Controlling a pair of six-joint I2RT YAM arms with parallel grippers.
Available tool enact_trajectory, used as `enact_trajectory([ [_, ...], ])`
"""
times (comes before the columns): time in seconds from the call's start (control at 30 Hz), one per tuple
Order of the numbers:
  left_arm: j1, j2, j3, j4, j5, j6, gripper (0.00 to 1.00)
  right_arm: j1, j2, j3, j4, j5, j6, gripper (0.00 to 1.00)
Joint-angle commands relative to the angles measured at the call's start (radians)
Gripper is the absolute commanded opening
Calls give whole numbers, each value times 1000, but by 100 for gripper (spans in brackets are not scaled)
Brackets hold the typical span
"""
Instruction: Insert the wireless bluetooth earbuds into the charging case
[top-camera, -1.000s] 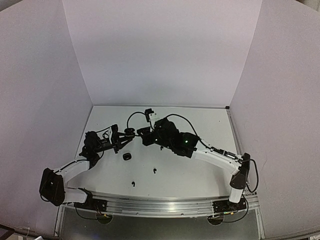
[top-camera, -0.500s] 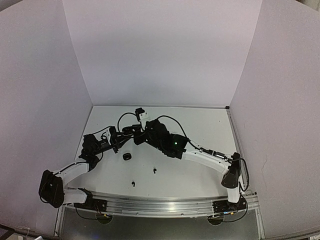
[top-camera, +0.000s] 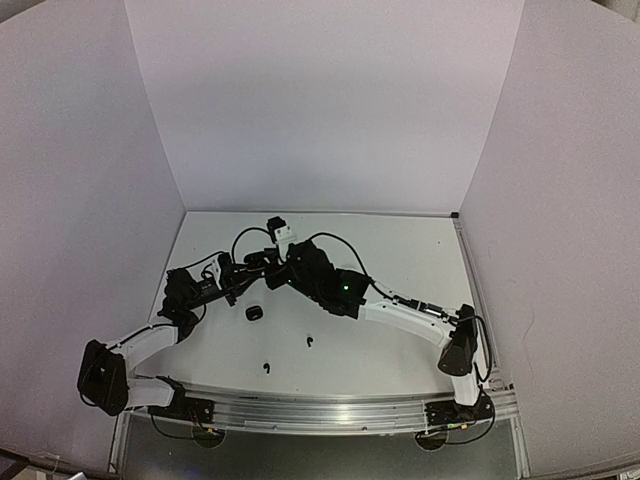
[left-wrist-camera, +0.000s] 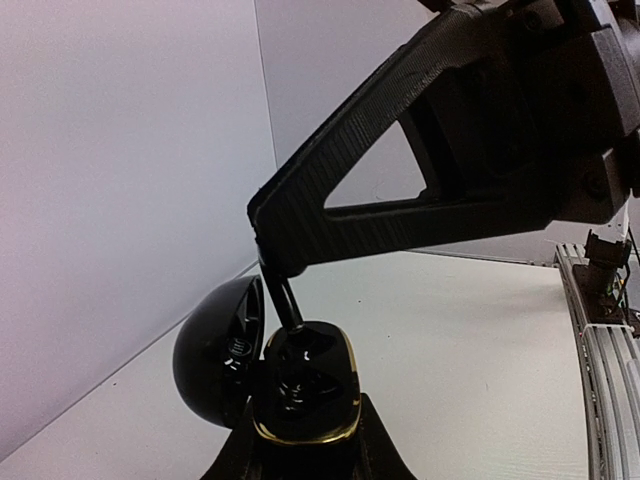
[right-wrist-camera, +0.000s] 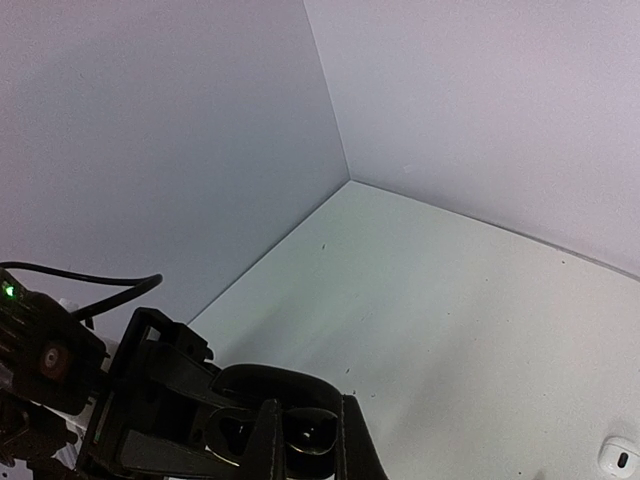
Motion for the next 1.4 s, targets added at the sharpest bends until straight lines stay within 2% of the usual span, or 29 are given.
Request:
enact_trajectory([
  [0.0,-3,-27,5,38,-16,6,0,1,-2,12,33,41,-38,0],
  [0.5,-3,-22,18,39,-27,-5,0,2,15,-3,33,-1,-51,0],
  [1.1,-3,-24,14,70,-40,-52,0,35,62,6,47,83,-223,0],
  [1.37,-3,-23,11,69,-76,-62,0,49,61,-11,49,62,-263,0],
])
